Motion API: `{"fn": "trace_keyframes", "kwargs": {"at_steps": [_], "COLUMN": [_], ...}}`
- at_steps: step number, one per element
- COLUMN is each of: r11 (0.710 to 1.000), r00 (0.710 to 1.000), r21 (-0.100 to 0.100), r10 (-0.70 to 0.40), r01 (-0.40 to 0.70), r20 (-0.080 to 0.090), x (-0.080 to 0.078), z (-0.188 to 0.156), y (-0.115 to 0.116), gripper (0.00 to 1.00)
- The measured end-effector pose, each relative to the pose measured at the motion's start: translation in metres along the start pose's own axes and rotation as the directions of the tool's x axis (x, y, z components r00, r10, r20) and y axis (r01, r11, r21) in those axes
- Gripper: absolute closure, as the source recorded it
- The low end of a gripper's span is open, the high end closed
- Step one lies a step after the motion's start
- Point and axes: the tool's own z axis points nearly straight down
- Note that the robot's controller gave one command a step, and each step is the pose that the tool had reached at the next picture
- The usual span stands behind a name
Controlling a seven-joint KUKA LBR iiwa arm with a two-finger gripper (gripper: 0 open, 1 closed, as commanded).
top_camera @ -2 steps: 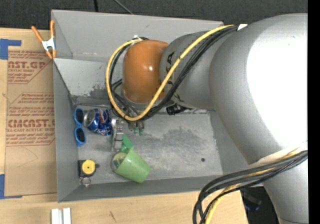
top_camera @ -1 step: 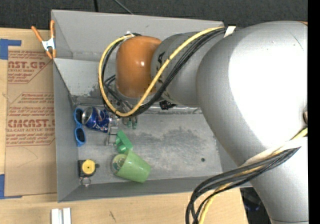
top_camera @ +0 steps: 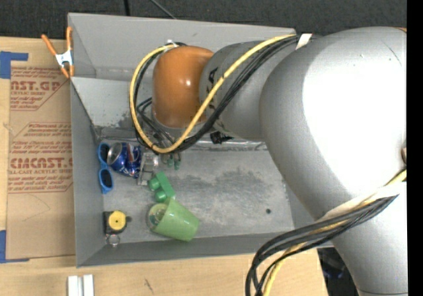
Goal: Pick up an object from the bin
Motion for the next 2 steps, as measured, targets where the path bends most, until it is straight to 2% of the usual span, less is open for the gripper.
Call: {"fn": "trace_keyframes", "kwargs": {"at_steps": [1,2], "r11": [1.000,1.000], "r00": [1.000,1.000], "r21": [0.005,0.007], "r10": [0.001,0.001], "r01": [-0.001,-0.001], "r20": [-0.011,-0.018], "x": [0.0164,0.0174], "z": [-0.1399,-0.1347], "y": [-0.0086,-0.0091], "gripper": [1.00,0.00]}}
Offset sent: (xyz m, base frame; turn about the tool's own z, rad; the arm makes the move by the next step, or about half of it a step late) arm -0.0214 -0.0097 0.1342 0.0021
